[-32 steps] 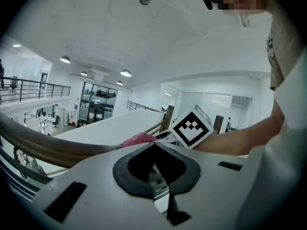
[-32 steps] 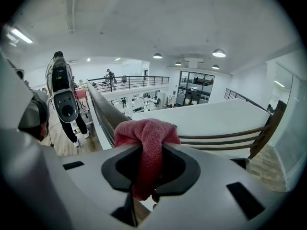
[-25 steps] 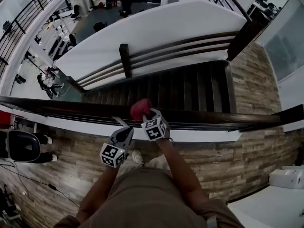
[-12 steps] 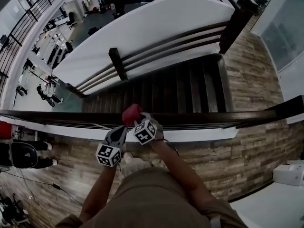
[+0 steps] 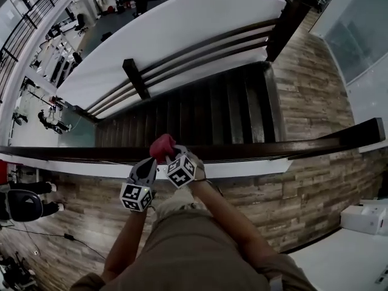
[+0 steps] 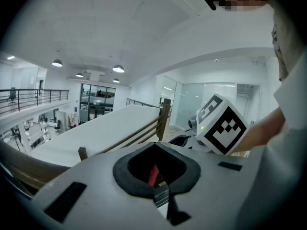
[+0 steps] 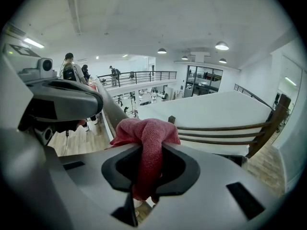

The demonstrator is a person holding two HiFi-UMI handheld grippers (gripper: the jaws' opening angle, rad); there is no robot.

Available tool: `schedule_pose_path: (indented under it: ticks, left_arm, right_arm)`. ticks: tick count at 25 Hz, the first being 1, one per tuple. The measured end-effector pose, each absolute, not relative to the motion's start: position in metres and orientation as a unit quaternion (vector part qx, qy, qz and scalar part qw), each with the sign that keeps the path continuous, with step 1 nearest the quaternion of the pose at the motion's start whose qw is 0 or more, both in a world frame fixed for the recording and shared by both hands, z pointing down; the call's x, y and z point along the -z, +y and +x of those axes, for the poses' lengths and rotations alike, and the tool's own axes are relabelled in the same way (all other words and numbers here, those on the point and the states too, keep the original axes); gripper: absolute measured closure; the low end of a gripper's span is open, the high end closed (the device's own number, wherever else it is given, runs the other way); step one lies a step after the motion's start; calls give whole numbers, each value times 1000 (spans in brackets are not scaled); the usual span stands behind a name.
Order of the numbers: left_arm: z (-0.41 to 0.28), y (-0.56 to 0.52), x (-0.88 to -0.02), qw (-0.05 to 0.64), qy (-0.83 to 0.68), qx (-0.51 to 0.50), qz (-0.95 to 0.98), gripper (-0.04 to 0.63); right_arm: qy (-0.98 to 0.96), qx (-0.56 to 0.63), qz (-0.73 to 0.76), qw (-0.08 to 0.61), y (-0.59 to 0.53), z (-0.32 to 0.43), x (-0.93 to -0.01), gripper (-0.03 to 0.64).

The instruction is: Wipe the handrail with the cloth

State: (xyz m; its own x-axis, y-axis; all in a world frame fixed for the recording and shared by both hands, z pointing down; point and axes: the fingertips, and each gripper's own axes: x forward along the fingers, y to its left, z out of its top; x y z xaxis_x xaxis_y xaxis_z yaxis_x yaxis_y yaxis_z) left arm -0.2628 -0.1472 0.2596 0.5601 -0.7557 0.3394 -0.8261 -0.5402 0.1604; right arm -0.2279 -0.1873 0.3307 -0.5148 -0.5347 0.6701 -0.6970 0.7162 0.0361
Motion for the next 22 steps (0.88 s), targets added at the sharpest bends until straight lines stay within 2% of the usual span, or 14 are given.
schedule_pose_path:
  ticks: [14,22]
  left_arm:
    - [-197,-192,-266,125,-460,-135,869,578]
    - [-105,-209,-263,92,-479,-158,858,578]
  right_arm:
    - [-879,-160,285,348,-190,-169,-335,541]
    - [-888,-159,246,355,-190,-73,-334,541]
